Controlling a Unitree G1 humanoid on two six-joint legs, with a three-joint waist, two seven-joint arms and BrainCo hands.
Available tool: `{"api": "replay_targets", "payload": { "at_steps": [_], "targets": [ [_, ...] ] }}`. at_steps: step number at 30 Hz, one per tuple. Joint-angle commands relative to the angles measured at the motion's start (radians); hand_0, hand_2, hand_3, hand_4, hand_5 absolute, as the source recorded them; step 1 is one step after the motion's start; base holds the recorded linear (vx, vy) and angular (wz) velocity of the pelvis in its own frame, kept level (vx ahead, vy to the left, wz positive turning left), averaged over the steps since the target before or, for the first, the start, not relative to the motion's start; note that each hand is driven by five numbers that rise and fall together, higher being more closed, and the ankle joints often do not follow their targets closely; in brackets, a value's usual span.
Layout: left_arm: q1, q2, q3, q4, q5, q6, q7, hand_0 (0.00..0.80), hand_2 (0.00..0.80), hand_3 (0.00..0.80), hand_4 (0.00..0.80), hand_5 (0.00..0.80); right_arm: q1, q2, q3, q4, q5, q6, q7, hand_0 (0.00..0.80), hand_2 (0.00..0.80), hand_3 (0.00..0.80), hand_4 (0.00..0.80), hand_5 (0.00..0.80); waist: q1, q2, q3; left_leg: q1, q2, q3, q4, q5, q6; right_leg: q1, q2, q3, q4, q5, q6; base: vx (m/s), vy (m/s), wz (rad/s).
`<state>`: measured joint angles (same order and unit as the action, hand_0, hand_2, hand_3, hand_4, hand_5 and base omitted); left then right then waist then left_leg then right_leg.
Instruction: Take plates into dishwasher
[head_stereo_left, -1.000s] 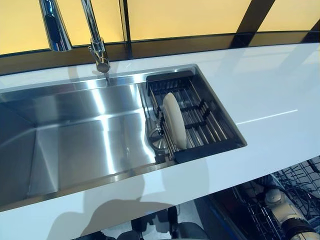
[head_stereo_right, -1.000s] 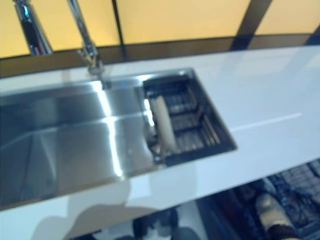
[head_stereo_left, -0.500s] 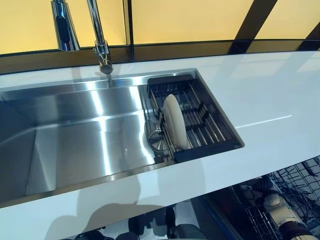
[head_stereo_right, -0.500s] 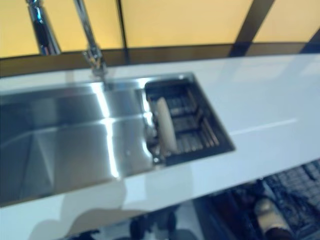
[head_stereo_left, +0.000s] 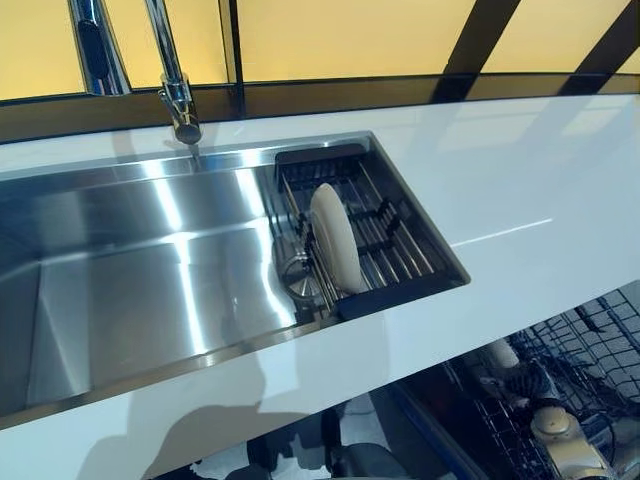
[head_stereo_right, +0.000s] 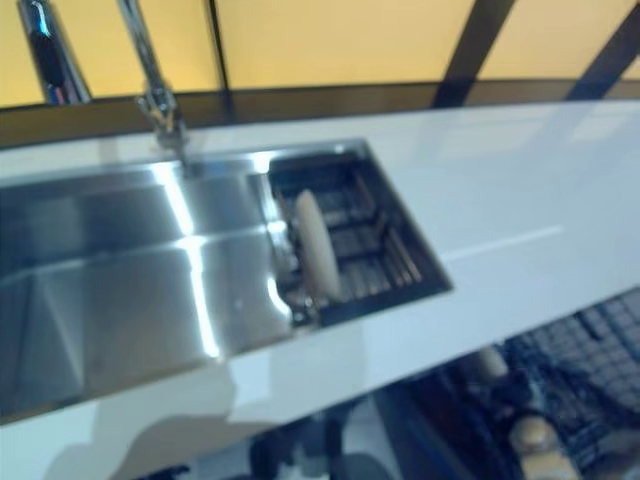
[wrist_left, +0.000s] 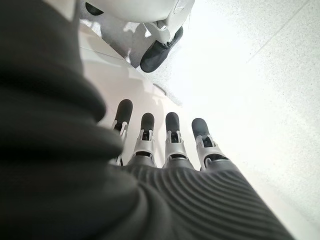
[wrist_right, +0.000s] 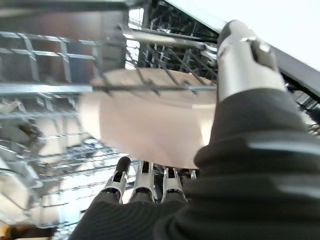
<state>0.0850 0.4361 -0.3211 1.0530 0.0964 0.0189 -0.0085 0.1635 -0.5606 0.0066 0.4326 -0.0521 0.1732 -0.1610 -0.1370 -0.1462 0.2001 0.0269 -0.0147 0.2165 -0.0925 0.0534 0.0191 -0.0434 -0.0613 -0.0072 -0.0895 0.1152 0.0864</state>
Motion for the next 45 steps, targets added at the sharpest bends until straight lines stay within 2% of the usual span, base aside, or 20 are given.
{"api": "replay_targets", "payload": {
  "at_steps": [1,5,11,14,17,19,21,23,25,27,29,31,35,37,41,44,45],
  "targets": [
    [-0.168,-0.019,0.027,-0.014,0.016,-0.052,0.013,0.0,0.0,0.0,0.0,0.0,-0.059,-0.055,-0.086,-0.057,0.044,-0.024,0.03,0.0,0.0,0.0,0.0,0.0,-0.047,0.061,0.002,0.029,-0.004,0.033,0.014,-0.089,0.029,-0.021,0.063,-0.002,0.105,-0.061,0.041,0.001,0.034,-0.04],
    [-0.176,-0.011,0.038,0.004,0.02,-0.057,0.012,0.0,0.0,0.0,0.0,0.0,-0.019,-0.064,-0.134,-0.042,0.093,-0.024,0.066,0.0,0.0,0.0,0.0,0.0,-0.065,0.047,-0.003,0.029,0.001,0.047,0.016,-0.09,0.033,-0.027,0.066,0.009,0.114,-0.059,0.046,-0.004,0.014,-0.04],
    [-0.182,0.005,0.042,0.024,0.019,-0.065,0.007,0.0,0.0,0.0,0.0,0.0,0.028,-0.09,-0.222,0.042,0.148,-0.026,0.049,0.0,0.0,0.0,0.0,0.0,-0.08,0.031,-0.009,0.034,0.005,0.057,0.017,-0.092,0.036,-0.028,0.07,0.021,0.117,-0.053,0.05,0.01,0.007,-0.09],
    [-0.187,0.016,0.034,0.019,0.018,-0.055,0.003,0.0,0.0,0.0,0.0,0.0,0.03,-0.152,-0.313,0.134,0.177,-0.011,-0.011,0.0,0.0,0.0,0.0,0.0,-0.08,0.023,-0.009,0.035,0.008,0.056,0.018,-0.094,0.036,-0.027,0.071,0.023,0.119,-0.05,0.053,0.001,-0.002,-0.03],
    [-0.192,0.022,0.02,0.01,0.011,-0.046,0.007,0.0,0.0,0.0,0.0,0.0,0.027,-0.225,-0.397,0.195,0.194,-0.023,-0.106,0.0,0.0,0.0,0.0,0.0,-0.075,0.019,-0.003,0.036,0.01,0.053,0.017,-0.094,0.036,-0.027,0.072,0.024,0.122,-0.047,0.054,0.0,-0.003,-0.05],
    [-0.191,0.028,0.009,0.001,-0.004,-0.04,0.012,0.0,0.0,0.0,0.0,0.0,0.031,-0.299,-0.477,0.144,0.211,-0.046,-0.227,0.0,0.0,0.0,0.0,0.0,-0.075,0.019,0.003,0.038,0.01,0.049,0.014,-0.093,0.036,-0.027,0.074,0.028,0.121,-0.043,0.054,-0.008,0.016,-0.04],
    [-0.19,0.023,0.007,-0.004,-0.019,-0.035,0.018,0.0,0.0,0.0,0.0,0.0,0.017,-0.355,-0.542,0.01,0.198,-0.054,-0.333,0.0,0.0,0.0,0.0,0.0,-0.076,0.022,0.004,0.04,0.006,0.042,0.011,-0.094,0.037,-0.025,0.076,0.036,0.119,-0.044,0.052,0.003,0.02,-0.01],
    [-0.186,0.014,0.003,-0.012,-0.029,-0.024,0.023,0.0,0.0,0.0,0.0,0.0,-0.014,-0.396,-0.578,-0.129,0.214,-0.047,-0.37,0.0,0.0,0.0,0.0,0.0,-0.073,0.027,-0.001,0.041,0.001,0.036,0.009,-0.096,0.039,-0.021,0.077,0.042,0.113,-0.047,0.05,0.025,0.042,0.0],
    [-0.182,0.005,0.001,-0.016,-0.036,-0.015,0.027,0.0,0.0,0.0,0.0,0.0,-0.054,-0.421,-0.586,-0.252,0.234,-0.096,-0.392,0.0,0.0,0.0,0.0,0.0,-0.068,0.034,-0.011,0.039,-0.005,0.028,0.007,-0.097,0.041,-0.018,0.079,0.051,0.107,-0.05,0.047,0.028,0.04,-0.05],
    [-0.176,-0.007,0.001,-0.021,-0.039,-0.003,0.03,0.0,0.0,0.0,0.0,0.0,-0.098,-0.447,-0.581,-0.356,0.254,-0.177,-0.386,0.0,0.0,0.0,0.0,0.0,-0.062,0.04,-0.024,0.038,-0.012,0.021,0.007,-0.099,0.043,-0.014,0.078,0.056,0.102,-0.055,0.043,0.027,0.039,0.04],
    [-0.175,-0.016,-0.001,-0.021,-0.038,0.008,0.033,0.0,0.0,0.0,0.0,0.0,-0.163,-0.49,-0.562,-0.415,0.276,-0.222,-0.355,0.0,0.0,0.0,0.0,0.0,-0.053,0.044,-0.037,0.037,-0.017,0.013,0.007,-0.101,0.043,-0.011,0.077,0.058,0.099,-0.06,0.039,0.034,0.026,0.11],
    [-0.174,-0.021,-0.015,-0.019,-0.038,0.013,0.035,0.0,0.0,0.0,0.0,0.0,-0.261,-0.555,-0.52,-0.449,0.314,-0.238,-0.307,0.0,0.0,0.0,0.0,0.0,-0.033,0.047,-0.051,0.037,-0.024,-0.001,0.007,-0.103,0.04,-0.005,0.073,0.052,0.097,-0.066,0.035,0.048,0.007,0.05],
    [-0.167,-0.022,-0.042,-0.012,-0.032,0.012,0.037,0.0,0.0,0.0,0.0,0.0,-0.487,-0.642,-0.363,-0.43,0.369,-0.237,-0.27,0.0,0.0,0.0,0.0,0.0,0.01,0.045,-0.071,0.04,-0.031,-0.029,0.007,-0.103,0.036,0.012,0.065,0.029,0.091,-0.074,0.028,0.052,-0.032,0.05],
    [-0.159,-0.016,-0.058,-0.011,-0.025,0.006,0.035,0.0,0.0,0.0,0.0,0.0,-0.657,-0.686,-0.24,-0.405,0.424,-0.203,-0.263,0.0,0.0,0.0,0.0,0.0,0.041,0.04,-0.082,0.039,-0.034,-0.048,0.008,-0.099,0.03,0.025,0.058,0.006,0.083,-0.077,0.023,0.055,-0.051,0.2],
    [-0.146,-0.008,-0.071,0.001,-0.021,-0.003,0.025,0.0,0.0,0.0,0.0,0.0,-0.94,-0.692,-0.021,-0.341,0.497,-0.194,-0.255,0.0,0.0,0.0,0.0,0.0,0.086,0.034,-0.102,0.042,-0.037,-0.08,0.009,-0.095,0.02,0.05,0.05,-0.038,0.067,-0.083,0.016,0.05,-0.051,0.31],
    [-0.142,-0.013,-0.067,0.011,-0.025,-0.005,0.022,0.0,0.0,0.0,0.0,0.0,-1.071,-0.666,0.086,-0.324,0.464,-0.204,-0.255,0.0,0.0,0.0,0.0,0.0,0.108,0.035,-0.112,0.043,-0.039,-0.096,0.008,-0.091,0.013,0.066,0.046,-0.064,0.054,-0.087,0.01,0.029,-0.027,0.28],
    [-0.141,-0.013,-0.069,0.014,-0.028,-0.007,0.021,0.0,0.0,0.0,0.0,0.0,-1.111,-0.652,0.118,-0.324,0.408,-0.194,-0.255,0.0,0.0,0.0,0.0,0.0,0.119,0.035,-0.117,0.043,-0.04,-0.104,0.008,-0.09,0.011,0.07,0.045,-0.072,0.05,-0.088,0.008,0.022,-0.025,0.28]
  ]
}}
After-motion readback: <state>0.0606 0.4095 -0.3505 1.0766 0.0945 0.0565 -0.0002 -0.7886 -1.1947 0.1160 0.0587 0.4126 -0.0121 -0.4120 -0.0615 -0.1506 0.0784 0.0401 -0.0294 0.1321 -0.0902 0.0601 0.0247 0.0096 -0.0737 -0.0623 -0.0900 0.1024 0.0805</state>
